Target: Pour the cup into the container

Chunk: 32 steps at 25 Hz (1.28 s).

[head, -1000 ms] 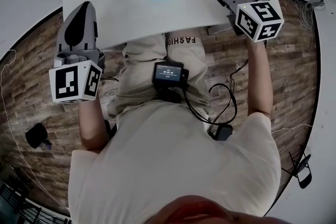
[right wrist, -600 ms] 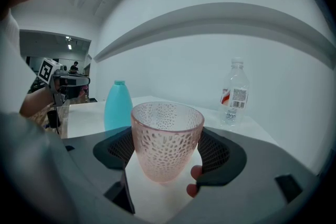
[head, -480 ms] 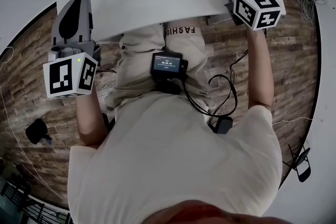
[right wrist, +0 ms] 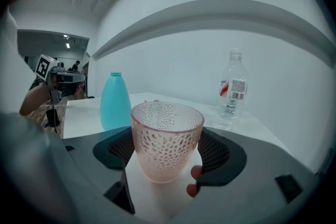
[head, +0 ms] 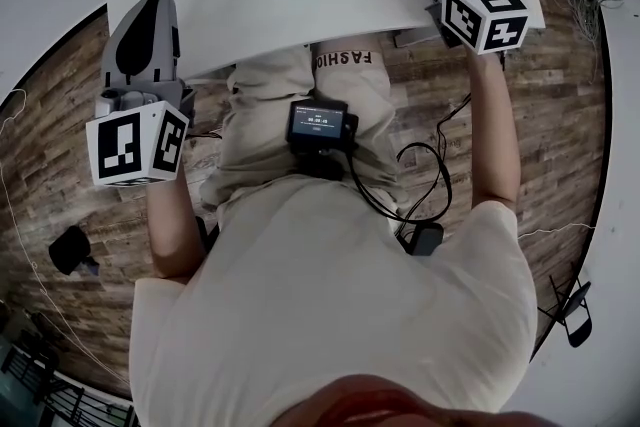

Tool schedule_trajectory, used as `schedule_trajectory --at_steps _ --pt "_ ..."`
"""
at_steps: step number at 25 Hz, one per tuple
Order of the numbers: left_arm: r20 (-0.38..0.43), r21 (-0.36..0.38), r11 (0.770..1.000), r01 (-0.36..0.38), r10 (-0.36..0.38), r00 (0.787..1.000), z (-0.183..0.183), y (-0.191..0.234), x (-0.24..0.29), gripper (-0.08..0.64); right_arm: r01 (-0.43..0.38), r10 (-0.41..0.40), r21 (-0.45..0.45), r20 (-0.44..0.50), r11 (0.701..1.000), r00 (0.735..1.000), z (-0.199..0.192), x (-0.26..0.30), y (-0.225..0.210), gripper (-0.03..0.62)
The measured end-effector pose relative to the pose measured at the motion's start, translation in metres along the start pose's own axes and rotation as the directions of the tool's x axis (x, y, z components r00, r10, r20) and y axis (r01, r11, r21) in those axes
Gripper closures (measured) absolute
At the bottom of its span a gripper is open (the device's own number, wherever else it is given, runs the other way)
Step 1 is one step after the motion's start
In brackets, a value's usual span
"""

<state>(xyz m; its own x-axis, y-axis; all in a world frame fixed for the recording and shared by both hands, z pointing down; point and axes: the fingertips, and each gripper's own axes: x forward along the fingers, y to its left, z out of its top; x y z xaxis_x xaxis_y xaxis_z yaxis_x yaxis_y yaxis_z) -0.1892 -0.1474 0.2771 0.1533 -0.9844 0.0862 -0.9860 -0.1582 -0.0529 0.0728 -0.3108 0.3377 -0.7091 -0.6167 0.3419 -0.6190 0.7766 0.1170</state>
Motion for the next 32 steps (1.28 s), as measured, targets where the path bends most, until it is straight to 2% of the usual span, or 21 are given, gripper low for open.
schedule_trajectory --at_steps 5,13,18,24,28,32 --pt "0.002 -0.002 1.0 0.002 -0.002 1.0 0.001 0.0 0.0 0.548 -0.002 0.002 0.001 0.007 1.0 1.0 -0.001 0.0 -0.002 0.222" --pt "0.001 0.0 1.0 0.007 -0.007 1.0 -0.001 -0.002 -0.001 0.548 -0.011 0.011 -0.047 -0.005 0.999 1.0 -0.003 0.003 0.003 0.222" --pt "0.004 -0.006 1.0 0.001 -0.001 1.0 0.0 0.0 -0.002 0.548 -0.006 0.008 -0.078 0.022 0.997 1.0 0.004 -0.001 0.008 0.093" --pt "0.021 0.018 1.0 0.023 -0.023 1.0 0.004 -0.008 -0.007 0.548 0.034 -0.03 -0.023 0.136 0.999 0.99 0.024 -0.039 0.011 0.092" --pt "0.031 0.012 1.0 0.016 -0.016 0.999 0.004 -0.005 -0.011 0.548 0.1 -0.098 0.007 0.249 0.995 0.963 0.042 -0.078 0.023 0.114" --pt "0.044 -0.004 1.0 0.013 -0.013 0.999 0.001 -0.005 -0.016 0.548 0.14 -0.145 0.038 0.333 0.989 0.932 0.048 -0.106 0.043 0.231"
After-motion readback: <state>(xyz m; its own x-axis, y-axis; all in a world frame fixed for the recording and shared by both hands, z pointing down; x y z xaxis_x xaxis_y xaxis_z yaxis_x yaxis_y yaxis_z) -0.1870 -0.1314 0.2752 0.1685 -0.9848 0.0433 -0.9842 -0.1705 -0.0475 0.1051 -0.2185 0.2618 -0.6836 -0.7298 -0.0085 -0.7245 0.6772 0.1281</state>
